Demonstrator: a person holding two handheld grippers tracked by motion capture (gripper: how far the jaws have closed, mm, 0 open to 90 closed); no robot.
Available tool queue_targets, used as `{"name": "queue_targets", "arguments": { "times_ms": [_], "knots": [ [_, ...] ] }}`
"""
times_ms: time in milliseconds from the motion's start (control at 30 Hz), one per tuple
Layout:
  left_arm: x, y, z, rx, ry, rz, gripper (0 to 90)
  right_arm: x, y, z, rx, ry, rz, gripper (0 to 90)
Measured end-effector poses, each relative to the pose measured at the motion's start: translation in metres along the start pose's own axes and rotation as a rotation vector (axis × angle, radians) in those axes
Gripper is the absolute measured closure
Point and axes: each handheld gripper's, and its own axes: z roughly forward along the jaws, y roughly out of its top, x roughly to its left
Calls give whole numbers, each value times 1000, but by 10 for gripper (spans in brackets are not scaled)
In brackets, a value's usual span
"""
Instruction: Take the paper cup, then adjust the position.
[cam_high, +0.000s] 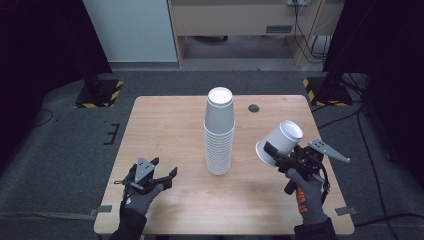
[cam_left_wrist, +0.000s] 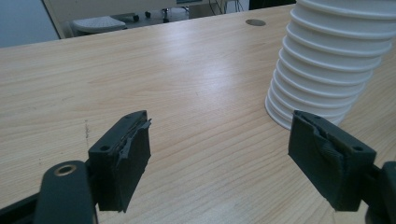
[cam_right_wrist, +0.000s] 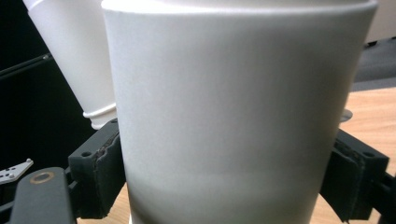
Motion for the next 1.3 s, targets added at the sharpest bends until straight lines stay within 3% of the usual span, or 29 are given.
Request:
{"name": "queue_targets", "arguments": {
  "times_ms": [267, 567, 867, 1300],
  "knots": [
    [-8, 2, -1, -13, -33, 14, 220, -6, -5, -2, 5, 0, 36, 149],
    [-22, 6, 0, -33, -92, 57, 256, -8, -12, -1, 15, 9, 80, 149],
    [-32, 9, 1, -34, -117, 88, 288, -14, -18, -5, 18, 9, 121, 148],
    [-60, 12, 5, -63, -191, 115, 320, -14, -30, -5, 25, 26, 179, 149]
  ]
}}
